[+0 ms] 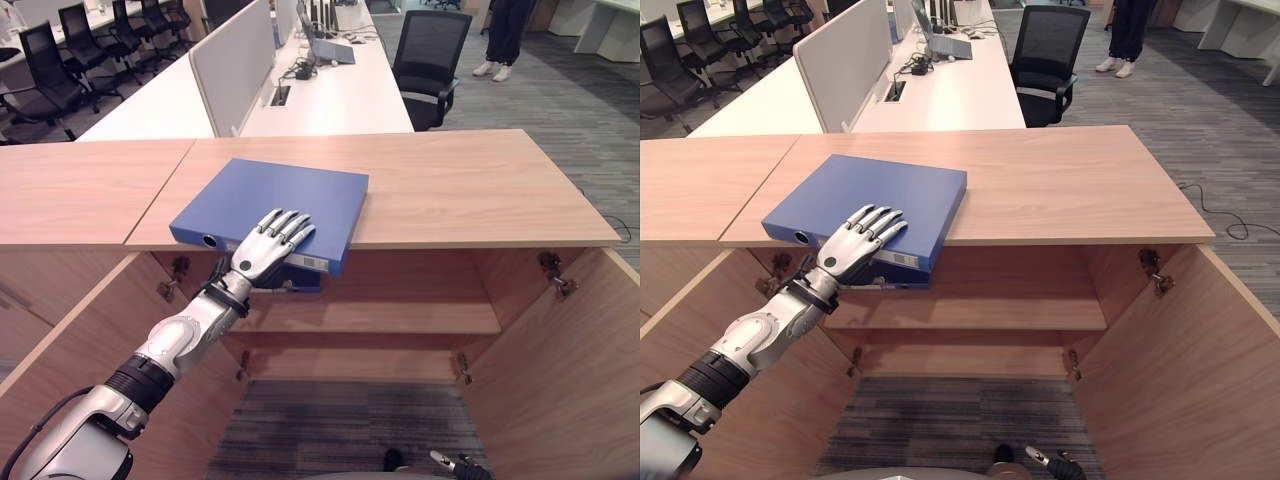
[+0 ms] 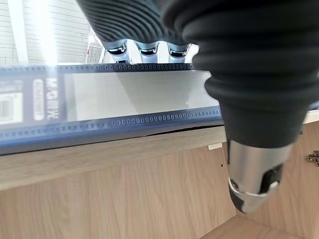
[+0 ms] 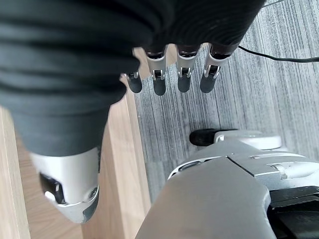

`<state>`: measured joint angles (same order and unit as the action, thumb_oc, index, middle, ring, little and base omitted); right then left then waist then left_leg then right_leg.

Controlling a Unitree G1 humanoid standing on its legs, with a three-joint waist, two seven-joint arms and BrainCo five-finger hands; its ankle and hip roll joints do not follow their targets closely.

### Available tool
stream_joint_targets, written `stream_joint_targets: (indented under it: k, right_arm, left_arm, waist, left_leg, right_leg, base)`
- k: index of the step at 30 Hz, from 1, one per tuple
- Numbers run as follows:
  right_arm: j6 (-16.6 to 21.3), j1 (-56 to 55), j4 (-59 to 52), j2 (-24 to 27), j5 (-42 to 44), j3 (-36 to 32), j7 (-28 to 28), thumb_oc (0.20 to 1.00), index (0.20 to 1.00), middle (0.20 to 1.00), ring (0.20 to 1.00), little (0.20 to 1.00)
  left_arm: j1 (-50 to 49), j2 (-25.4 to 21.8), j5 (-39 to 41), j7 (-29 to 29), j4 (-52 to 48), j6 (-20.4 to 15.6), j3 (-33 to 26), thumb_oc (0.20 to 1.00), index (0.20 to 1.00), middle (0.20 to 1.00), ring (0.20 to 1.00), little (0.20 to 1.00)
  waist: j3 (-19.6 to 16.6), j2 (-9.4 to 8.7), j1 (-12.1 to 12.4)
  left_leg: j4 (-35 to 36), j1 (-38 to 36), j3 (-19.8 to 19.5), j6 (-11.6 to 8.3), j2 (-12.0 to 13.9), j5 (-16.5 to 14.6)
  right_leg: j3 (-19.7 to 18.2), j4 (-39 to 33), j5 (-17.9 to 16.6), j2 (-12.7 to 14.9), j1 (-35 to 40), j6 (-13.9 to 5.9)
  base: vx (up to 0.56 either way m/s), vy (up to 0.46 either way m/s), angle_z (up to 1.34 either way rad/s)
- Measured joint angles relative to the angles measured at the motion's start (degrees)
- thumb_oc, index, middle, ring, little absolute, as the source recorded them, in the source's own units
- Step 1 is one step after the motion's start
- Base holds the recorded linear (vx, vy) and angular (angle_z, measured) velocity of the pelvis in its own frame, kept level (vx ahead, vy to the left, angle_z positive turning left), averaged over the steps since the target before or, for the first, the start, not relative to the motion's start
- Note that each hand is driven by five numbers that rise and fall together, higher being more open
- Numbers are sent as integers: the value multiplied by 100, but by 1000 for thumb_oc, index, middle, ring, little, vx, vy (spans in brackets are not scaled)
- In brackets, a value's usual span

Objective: Put the empty folder in the office cabinet

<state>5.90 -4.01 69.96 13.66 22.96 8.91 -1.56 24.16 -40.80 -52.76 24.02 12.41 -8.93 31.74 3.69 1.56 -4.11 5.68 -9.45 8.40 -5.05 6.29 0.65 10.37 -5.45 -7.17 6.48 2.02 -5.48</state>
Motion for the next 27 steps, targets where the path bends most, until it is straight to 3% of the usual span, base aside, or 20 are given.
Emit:
stream_joint_targets:
  k: [27]
  right_arm:
    - [-18,1,4,-2,67,-18,-50,1000,1000,1000,1000,1000]
  left_arm:
    - [309,39,20,125,-314,71,-249,200,200,200,200,200]
  waist:
    - [5,-7,18]
  left_leg:
    - [1,2,9,-3,7,-8]
  right_leg:
    - [-5,0,1,-2,17,0]
  base:
    - [0,0,0]
